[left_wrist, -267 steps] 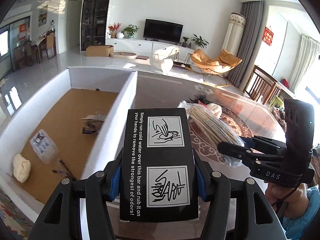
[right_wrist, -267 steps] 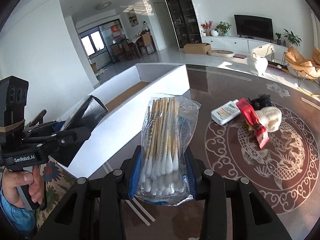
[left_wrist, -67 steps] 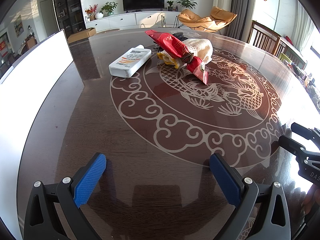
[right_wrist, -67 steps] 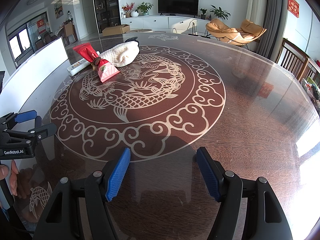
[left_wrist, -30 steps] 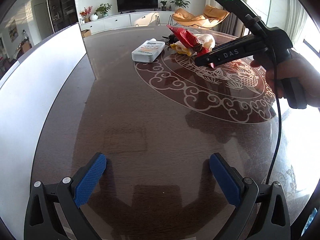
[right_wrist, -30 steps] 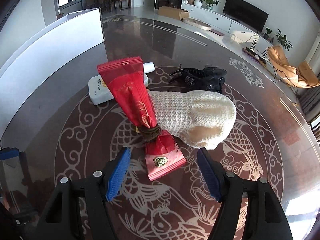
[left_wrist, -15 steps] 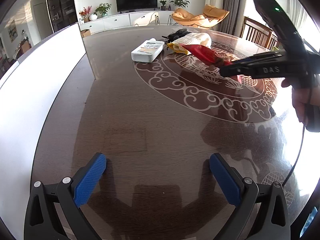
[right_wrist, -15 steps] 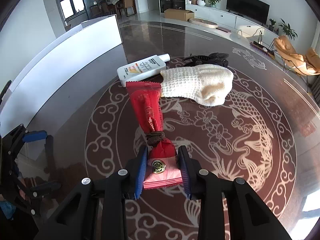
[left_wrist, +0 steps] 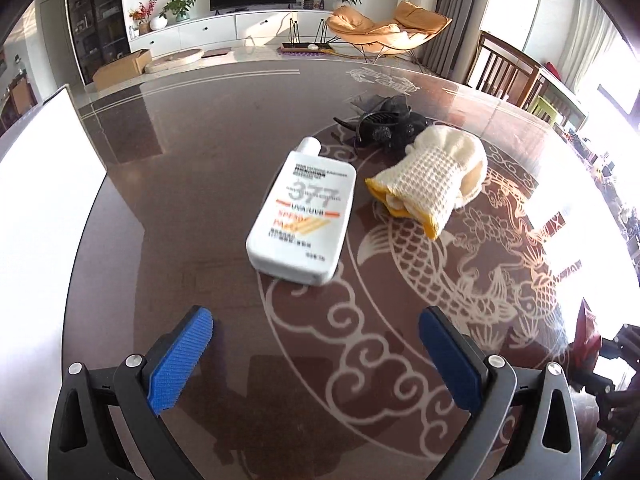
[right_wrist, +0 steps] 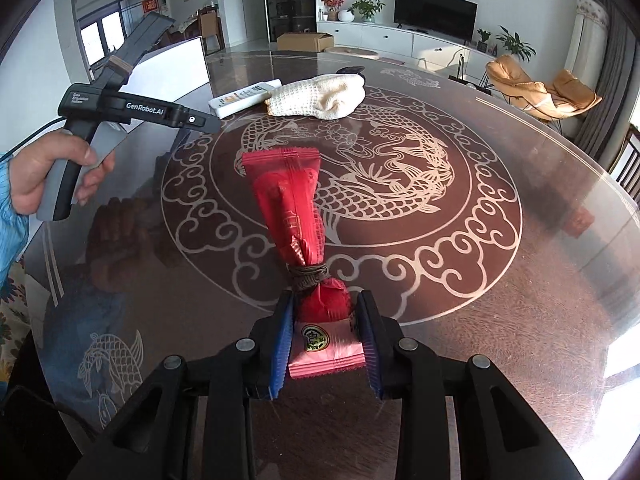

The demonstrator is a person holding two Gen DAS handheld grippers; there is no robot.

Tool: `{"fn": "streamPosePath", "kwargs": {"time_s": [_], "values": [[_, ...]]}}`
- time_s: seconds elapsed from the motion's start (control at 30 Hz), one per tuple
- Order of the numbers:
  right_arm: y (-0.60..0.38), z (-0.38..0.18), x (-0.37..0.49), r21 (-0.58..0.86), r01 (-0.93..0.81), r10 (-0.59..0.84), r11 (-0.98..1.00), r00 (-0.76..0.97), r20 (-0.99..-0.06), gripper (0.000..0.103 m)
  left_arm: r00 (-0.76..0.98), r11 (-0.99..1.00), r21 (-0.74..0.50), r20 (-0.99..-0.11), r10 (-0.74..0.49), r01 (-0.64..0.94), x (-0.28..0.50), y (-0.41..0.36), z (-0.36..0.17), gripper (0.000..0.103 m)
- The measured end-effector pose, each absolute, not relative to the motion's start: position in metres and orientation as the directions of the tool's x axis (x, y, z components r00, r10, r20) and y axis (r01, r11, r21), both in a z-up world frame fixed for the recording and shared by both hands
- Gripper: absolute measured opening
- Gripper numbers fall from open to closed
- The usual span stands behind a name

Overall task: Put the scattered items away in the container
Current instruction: 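Close the left gripper on the white sunscreen bottle while the right holds the red packet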

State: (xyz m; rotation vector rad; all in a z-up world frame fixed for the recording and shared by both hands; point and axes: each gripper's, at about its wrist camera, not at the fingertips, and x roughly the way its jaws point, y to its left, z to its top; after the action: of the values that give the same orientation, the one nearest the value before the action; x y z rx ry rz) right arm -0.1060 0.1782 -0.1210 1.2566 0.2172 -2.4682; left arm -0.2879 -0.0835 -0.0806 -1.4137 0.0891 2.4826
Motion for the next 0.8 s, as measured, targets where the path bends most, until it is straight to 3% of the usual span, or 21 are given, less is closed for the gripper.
{"fn": "streamPosePath", "kwargs": {"time_s": [0.2, 0.23, 0.27, 0.3, 0.33, 0.5, 0.8], "values": [[0.183, -0.124, -0.105, 0.085, 0.342, -0.278, -0.936, -0.570, -0.773, 0.033, -0.454, -0.946, 0.015, -0.880, 0.141, -0.322, -0.333, -0.065, -0.087, 0.103], [0.182, -0.124, -0.105, 0.088, 0.338, -0.278, -0.937, -0.571, -0.772, 0.033, -0.457, -0.942, 0.007, -0.876, 0.156, -0.335, -0.334, -0.063, -0.087, 0.098], [0.182, -0.123, -0.105, 0.089, 0.335, -0.278, -0.938, -0.572, -0.772, 0.033, -0.477, -0.940, 0.009, -0.863, 0.164, -0.340, -0.333, -0.062, -0.084, 0.088], [0.182, -0.123, -0.105, 0.089, 0.335, -0.277, -0.938, -0.572, -0.772, 0.033, -0.496, -0.944, 0.012, -0.853, 0.161, -0.328, -0.333, -0.062, -0.080, 0.055], [0.182, -0.123, -0.105, 0.090, 0.335, -0.278, -0.938, -0.572, -0.772, 0.033, -0.498, -0.953, 0.011, -0.854, 0.148, -0.303, -0.333, -0.062, -0.077, 0.051], [0.183, -0.123, -0.101, 0.099, 0.334, -0.285, -0.937, -0.572, -0.769, 0.032, -0.521, -0.966, 0.011, -0.843, 0.130, -0.259, -0.296, -0.065, -0.074, 0.051], [0.160, -0.123, -0.080, 0.059, 0.330, -0.250, -0.942, -0.575, -0.779, 0.034, -0.546, -0.989, -0.025, -0.831, 0.102, -0.146, -0.140, -0.077, -0.081, 0.052]]}}
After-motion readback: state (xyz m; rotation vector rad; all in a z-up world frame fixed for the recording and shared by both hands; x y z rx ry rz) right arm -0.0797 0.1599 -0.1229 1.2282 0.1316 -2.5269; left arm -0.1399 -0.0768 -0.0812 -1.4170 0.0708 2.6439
